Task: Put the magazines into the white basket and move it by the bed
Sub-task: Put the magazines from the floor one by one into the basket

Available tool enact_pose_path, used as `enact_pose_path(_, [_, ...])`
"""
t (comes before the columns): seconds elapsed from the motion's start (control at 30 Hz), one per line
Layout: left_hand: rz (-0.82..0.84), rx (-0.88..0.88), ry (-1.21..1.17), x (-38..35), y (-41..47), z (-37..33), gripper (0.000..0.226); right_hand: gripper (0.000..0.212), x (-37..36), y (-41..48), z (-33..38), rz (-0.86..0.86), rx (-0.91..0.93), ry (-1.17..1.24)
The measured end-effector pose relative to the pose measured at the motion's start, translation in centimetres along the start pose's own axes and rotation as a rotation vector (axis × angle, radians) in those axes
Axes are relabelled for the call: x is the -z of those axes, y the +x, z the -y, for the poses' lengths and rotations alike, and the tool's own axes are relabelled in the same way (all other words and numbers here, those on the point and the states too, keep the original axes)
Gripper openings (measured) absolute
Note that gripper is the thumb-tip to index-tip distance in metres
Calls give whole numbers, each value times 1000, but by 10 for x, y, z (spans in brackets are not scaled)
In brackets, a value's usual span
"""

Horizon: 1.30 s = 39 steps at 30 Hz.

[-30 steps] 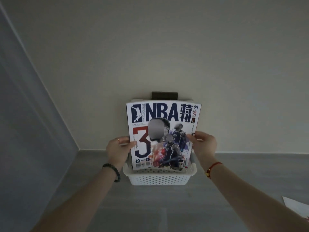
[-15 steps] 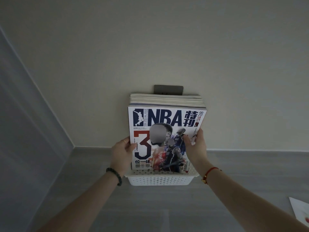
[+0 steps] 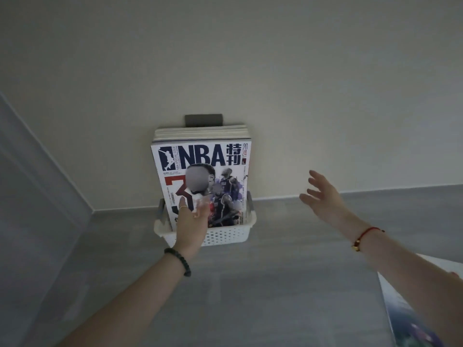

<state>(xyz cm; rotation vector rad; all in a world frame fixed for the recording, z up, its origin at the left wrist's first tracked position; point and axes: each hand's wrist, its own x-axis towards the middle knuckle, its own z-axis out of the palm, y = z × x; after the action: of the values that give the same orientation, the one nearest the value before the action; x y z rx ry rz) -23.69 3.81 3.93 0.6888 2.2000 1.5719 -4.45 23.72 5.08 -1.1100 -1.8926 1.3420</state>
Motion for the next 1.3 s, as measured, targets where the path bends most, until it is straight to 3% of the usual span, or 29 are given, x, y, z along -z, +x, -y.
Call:
enact_pose_path(0.1, [177, -7, -40, -43, -27, -11, 34, 61, 63, -22, -22, -49, -76, 35])
enact_pose_path(0.27, [439, 138, -6, -138, -76, -11, 56, 56, 163, -73, -71, -188, -249, 90])
enact_pose_path(0.43, [621, 373, -76, -233, -138, -9, 56, 48, 228, -120, -138, -301, -454, 19])
enact_pose_path(0.57, [730, 439, -71, -286, -174, -5, 46, 47, 255, -144, -187, -328, -592, -178])
enact_pose_path(0.73, [664, 432, -126, -326, -198, -3, 16, 25, 261, -160, -219, -324, -573, -303])
enact_pose_path(0.83, [603, 443, -81, -337, -198, -6, 17, 35, 256, -158, -228, -406, -579, -125])
enact_pose_path(0.97, [722, 506, -113, -345, -208, -5, 26, 46, 255, -155, -226, -472, -649, 25])
enact_pose_path(1.13, [669, 405, -182, -333, -205, -11, 16, 52, 259, -148, -220, -353, -673, 61])
enact_pose_path(1.23, [640, 353, -300, -309, -186, -26, 14, 27, 243, -137, -198, -232, -586, 125])
enact_pose_path(1.3, [599, 285, -374, -286, -170, -37, 13, 27, 227, -128, -180, -169, -547, 207])
